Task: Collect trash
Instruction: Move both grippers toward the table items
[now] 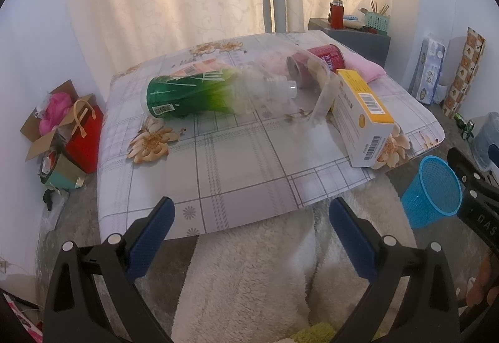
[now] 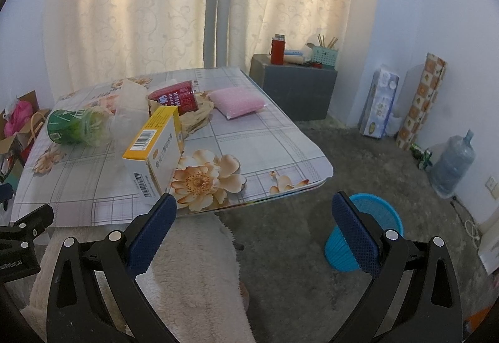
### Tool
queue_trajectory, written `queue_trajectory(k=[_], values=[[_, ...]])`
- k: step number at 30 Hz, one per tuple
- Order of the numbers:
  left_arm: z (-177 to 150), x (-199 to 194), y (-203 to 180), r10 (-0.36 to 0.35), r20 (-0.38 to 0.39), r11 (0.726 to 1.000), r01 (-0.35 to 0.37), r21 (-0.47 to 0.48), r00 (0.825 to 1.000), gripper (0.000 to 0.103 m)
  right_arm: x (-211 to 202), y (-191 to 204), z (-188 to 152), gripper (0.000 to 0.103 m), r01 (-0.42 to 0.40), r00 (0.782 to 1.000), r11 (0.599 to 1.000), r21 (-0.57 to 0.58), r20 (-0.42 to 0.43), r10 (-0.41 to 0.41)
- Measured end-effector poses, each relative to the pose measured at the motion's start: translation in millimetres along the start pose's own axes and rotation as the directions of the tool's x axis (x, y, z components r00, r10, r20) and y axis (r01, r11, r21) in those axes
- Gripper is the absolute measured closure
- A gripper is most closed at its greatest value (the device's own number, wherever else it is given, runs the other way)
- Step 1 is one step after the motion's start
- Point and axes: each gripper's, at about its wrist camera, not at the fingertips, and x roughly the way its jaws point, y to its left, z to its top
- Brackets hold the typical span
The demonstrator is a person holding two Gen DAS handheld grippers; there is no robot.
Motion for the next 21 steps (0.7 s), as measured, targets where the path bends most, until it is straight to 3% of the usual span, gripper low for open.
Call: queue_trajectory(k=[16,21], values=[[0,4,1,0.003,-0.012,1.000,-0.003,-0.003,1.000,0.006,-1,-2,0,0.008,0.002,1.000,1.000,0.001,0.025,-0.002],[9,14,11,0.009,-0.011,1.000,-0.009,-0.019,1.000,0.006,4,-4,6,0.008,-0.031,0.999,0.999,0.023,0.018,0.030]])
